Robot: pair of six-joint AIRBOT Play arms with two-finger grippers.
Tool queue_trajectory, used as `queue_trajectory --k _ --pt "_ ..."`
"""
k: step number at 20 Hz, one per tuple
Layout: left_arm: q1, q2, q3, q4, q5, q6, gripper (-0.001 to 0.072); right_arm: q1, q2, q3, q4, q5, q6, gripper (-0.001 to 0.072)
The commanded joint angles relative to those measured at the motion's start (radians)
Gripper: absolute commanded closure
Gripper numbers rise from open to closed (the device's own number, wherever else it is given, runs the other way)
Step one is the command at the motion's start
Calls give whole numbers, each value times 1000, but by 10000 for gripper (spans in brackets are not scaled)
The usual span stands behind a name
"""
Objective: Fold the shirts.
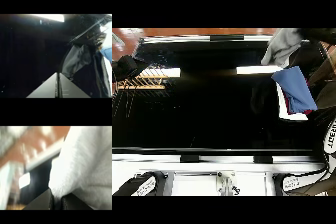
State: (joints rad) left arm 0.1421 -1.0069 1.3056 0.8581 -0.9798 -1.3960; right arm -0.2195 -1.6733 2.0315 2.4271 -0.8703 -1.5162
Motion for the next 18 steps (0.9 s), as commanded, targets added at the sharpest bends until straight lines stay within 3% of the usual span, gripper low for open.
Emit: queue_trajectory --k 1,3,9,14,16,18 --pt "-17 0 0 0 -1 0 678 -68 -29 33 -1 227 84 644" --pt "-30 0 0 0 -1 0 678 -84 -58 33 -14 271 85 644" --pt "-39 -1 0 0 -27 0 678 -108 -103 -8 -211 217 87 644" --pt "-39 -8 0 0 -24 -1 678 -78 -112 -5 -63 468 95 644" --pt "-39 -10 -11 0 -24 -2 678 -68 -112 -1 -76 584 73 644" --pt "-39 -10 -31 -1 -28 -5 678 -69 -113 -2 -137 586 49 644"
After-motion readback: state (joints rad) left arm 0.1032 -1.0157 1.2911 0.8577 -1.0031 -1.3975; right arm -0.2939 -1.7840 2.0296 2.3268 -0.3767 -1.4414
